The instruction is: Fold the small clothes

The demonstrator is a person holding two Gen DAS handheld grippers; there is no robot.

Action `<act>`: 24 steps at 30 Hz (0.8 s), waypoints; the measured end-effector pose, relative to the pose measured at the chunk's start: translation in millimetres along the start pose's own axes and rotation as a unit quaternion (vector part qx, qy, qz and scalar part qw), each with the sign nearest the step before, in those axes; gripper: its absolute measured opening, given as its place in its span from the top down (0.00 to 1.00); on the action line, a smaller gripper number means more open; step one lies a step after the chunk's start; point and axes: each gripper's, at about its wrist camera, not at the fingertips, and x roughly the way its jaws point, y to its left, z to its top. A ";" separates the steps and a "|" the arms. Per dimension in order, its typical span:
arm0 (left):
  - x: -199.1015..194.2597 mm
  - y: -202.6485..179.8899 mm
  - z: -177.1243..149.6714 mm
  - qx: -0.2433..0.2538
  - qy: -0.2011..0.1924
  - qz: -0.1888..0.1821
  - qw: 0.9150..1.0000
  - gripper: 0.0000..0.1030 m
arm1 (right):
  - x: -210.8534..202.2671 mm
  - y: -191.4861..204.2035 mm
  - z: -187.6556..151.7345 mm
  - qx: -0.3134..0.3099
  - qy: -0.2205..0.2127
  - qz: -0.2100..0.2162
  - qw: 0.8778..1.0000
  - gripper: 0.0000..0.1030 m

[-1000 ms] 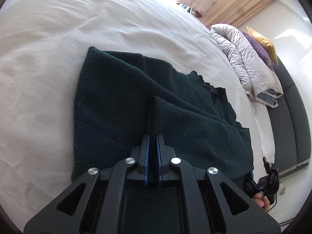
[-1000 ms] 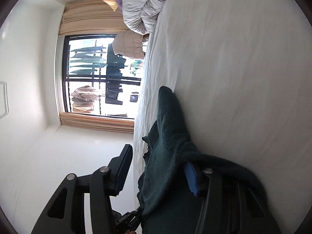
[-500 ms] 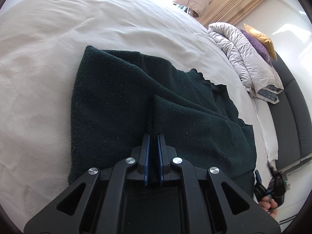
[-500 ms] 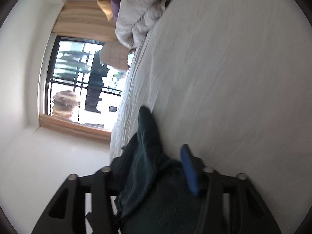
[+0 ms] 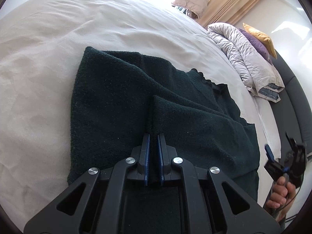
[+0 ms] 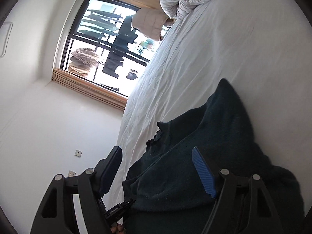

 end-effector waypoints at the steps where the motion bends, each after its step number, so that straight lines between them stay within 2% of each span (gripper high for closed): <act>1: 0.3 -0.3 -0.5 0.003 -0.002 0.001 1.000 0.91 | 11.7 -6.4 3.6 0.008 0.008 -0.004 1.000 0.25; 2: 0.4 -0.7 -1.1 0.007 -0.004 0.002 1.000 0.91 | 21.5 -16.6 7.5 0.019 0.012 -0.016 1.000 0.28; 4: 0.7 -1.1 -2.5 0.012 -0.008 0.001 1.000 0.91 | 30.1 -46.4 15.8 0.053 0.008 -0.052 0.997 0.50; 6: 0.7 1.0 -2.9 0.010 -0.009 -0.005 1.000 0.91 | 26.6 -76.8 22.5 0.083 0.002 -0.063 0.995 0.94; 7: 0.9 2.5 -2.8 0.008 -0.009 -0.010 1.000 0.91 | 22.7 -86.3 26.5 0.093 -0.004 -0.068 0.993 1.00; 9: 1.0 5.9 -1.8 0.003 -0.008 -0.020 1.000 0.91 | 14.0 -95.8 35.2 0.084 -0.023 -0.072 0.994 1.00; 11: -0.4 8.6 -1.0 -0.003 -0.009 -0.029 1.000 0.90 | 1.6 -103.1 42.6 0.076 -0.046 -0.103 0.991 1.00; 13: -2.5 12.2 1.0 -0.009 -0.010 -0.038 0.999 0.90 | -8.2 -111.1 46.6 0.097 -0.051 -0.092 0.990 0.99; 14: -4.0 13.4 2.1 -0.013 -0.012 -0.039 0.999 0.90 | -13.5 -108.9 46.4 0.092 -0.052 -0.095 0.990 0.88; 15: -6.5 14.1 3.4 -0.015 -0.018 -0.037 0.999 0.90 | -16.7 -101.7 45.7 0.075 -0.054 -0.100 0.991 0.70; 17: -6.6 13.9 7.2 -0.017 -0.021 -0.030 0.999 0.90 | -24.1 -82.0 37.0 0.040 -0.061 -0.117 0.990 0.49; 19: -4.5 12.4 10.3 -0.015 -0.018 -0.026 0.999 0.90 | -26.7 -63.4 27.5 0.019 -0.067 -0.102 0.992 0.46; 22: -7.6 10.5 12.7 -0.011 -0.023 -0.019 0.999 0.90 | -15.8 -34.3 11.9 -0.012 -0.036 -0.071 0.997 0.44; 24: -8.1 11.6 13.5 -0.011 -0.024 -0.016 1.000 0.91 | -5.0 -13.5 0.2 -0.050 -0.016 -0.074 0.996 0.43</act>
